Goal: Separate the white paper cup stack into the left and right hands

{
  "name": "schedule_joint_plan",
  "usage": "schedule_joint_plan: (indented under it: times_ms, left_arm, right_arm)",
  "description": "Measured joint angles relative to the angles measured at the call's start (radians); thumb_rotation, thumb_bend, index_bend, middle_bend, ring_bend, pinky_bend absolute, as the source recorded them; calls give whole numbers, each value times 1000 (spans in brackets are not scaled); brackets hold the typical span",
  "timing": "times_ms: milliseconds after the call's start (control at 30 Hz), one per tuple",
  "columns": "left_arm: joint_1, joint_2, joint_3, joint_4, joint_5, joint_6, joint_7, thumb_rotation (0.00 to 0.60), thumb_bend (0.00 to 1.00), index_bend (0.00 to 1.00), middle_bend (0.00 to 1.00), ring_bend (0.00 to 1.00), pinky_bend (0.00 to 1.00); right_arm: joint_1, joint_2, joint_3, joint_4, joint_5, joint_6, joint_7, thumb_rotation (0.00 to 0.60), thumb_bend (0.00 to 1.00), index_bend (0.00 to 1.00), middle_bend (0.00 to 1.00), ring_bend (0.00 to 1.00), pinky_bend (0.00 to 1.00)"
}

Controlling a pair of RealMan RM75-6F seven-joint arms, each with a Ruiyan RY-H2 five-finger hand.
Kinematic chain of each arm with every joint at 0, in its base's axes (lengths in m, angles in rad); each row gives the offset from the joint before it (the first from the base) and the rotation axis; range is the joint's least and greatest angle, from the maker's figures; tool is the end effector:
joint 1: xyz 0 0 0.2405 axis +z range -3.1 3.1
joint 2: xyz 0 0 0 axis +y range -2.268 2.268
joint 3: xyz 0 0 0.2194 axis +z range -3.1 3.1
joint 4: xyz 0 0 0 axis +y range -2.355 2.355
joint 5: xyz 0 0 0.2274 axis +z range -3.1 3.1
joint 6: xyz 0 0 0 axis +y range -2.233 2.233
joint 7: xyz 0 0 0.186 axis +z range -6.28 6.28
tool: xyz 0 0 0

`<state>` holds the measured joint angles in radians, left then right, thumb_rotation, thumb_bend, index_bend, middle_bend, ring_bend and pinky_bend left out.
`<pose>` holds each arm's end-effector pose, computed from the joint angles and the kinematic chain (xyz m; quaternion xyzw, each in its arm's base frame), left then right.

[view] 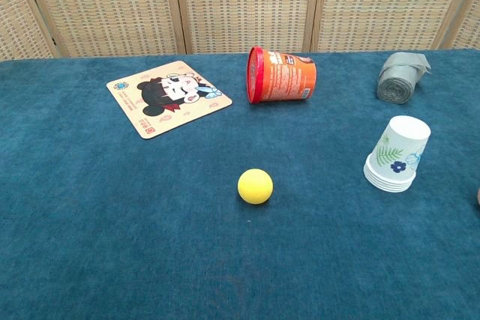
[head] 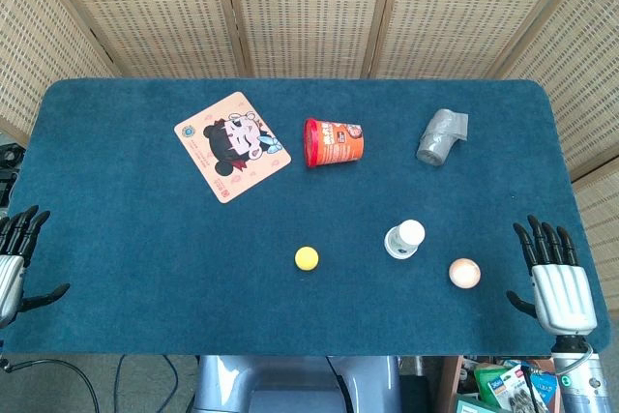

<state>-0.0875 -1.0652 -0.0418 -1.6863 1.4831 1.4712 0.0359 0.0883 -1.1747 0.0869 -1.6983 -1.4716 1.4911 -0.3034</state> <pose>-0.2785 0.2197 0.1324 -0.5980 -0.3920 -0.3769 0.5888 -0.2587 -0.2286 0.1121 0.6110 -0.3348 0.3480 0.6273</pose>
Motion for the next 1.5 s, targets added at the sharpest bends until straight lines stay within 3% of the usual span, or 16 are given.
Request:
schedule_joint_plan:
  times_ms: [433, 833, 967, 1167, 1267, 1500]
  left_arm:
    - [-1, -3, -2, -1, -3, 1, -3, 600, 144, 0, 0, 0, 0]
    - [-27, -23, -20, 3, -70, -55, 52, 600, 145, 0, 0, 0, 0]
    - [-33, -29, -26, 12, -90, -69, 58, 600, 144, 0, 0, 0, 0]
    - [-43, -35, -30, 23, -114, -93, 65, 600, 144, 0, 0, 0, 0]
    - [-48, -40, -32, 27, -127, -104, 72, 600, 144, 0, 0, 0, 0]
    - [-57, -49, -36, 35, -150, -121, 90, 600, 144, 0, 0, 0, 0]
  right_arm:
    - [37, 32, 15, -12, -3, -56, 100, 600, 0, 0, 0, 0, 0]
    - [258, 70, 63, -10, 57, -429, 292, 600, 0, 54, 69, 0, 102]
    - [348, 39, 85, 28, 135, -539, 300, 600, 0, 71, 78, 0, 109]
    - [408, -34, 105, 99, 223, -616, 290, 600, 25, 119, 156, 41, 176]
    - [436, -71, 108, 139, 263, -644, 264, 600, 91, 160, 209, 94, 226]
    - [467, -117, 106, 173, 288, -663, 254, 600, 146, 244, 277, 170, 327]
